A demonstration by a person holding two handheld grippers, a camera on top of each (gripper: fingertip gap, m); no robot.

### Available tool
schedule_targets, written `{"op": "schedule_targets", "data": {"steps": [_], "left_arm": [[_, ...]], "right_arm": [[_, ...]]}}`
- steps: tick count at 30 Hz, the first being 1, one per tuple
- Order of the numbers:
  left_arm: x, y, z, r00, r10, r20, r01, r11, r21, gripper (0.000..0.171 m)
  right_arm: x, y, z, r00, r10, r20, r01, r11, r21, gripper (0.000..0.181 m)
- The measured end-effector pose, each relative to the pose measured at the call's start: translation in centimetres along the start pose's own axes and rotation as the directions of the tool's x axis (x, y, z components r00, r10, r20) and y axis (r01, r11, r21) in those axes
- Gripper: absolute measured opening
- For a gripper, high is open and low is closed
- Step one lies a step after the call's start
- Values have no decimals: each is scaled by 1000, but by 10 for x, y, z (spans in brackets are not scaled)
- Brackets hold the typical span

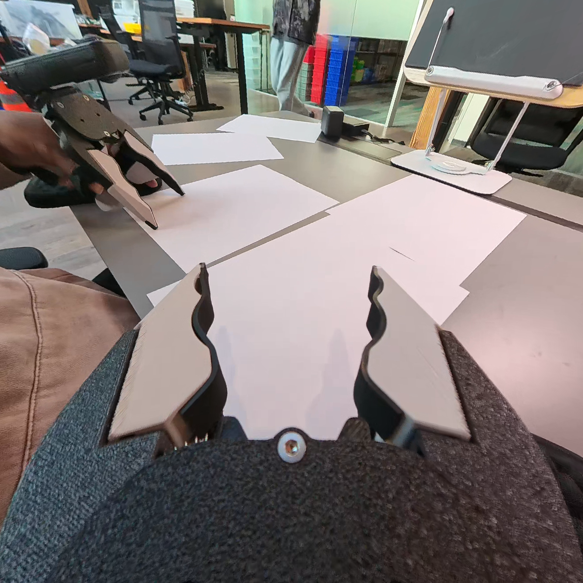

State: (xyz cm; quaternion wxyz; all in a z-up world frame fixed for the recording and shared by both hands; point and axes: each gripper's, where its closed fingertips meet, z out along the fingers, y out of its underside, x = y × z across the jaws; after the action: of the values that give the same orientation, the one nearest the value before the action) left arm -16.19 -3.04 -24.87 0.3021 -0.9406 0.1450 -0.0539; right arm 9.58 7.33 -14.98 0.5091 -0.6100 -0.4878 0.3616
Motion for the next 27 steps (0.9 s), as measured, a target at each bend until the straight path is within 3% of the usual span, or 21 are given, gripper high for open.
{"op": "schedule_targets", "data": {"steps": [5,10,13,17,19,23,24,25,27], "left_arm": [[3,2,-2,1000,19,-16,-19,1000,5,96],[12,4,-6,999,38,-31,-37,999,25,73],[13,6,-9,998,45,-38,-44,999,29,47],[20,11,-16,994,81,-67,-80,997,20,31],[32,8,-25,985,133,-113,-126,990,68,37],[58,24,-28,944,295,-145,-288,955,72,78],[64,30,-26,934,322,-153,-316,947,62,82],[72,30,-30,930,329,-165,-319,944,83,73],[76,47,-29,912,386,-140,-387,922,19,78]], "right_arm": [[-15,-2,5,998,16,66,-16,1000,1,92],[-45,-5,21,986,-70,153,77,996,-41,83],[-70,-5,35,964,-123,235,143,987,-71,78],[-99,0,55,920,-211,331,263,957,-121,78],[-109,-3,61,903,-233,361,292,949,-116,78],[-118,-7,64,886,-237,399,304,946,-111,77],[-118,-7,64,885,-236,401,302,947,-111,77],[-118,-7,63,886,-231,401,298,948,-112,77],[-118,-6,60,889,-217,403,282,953,-111,76]]}}
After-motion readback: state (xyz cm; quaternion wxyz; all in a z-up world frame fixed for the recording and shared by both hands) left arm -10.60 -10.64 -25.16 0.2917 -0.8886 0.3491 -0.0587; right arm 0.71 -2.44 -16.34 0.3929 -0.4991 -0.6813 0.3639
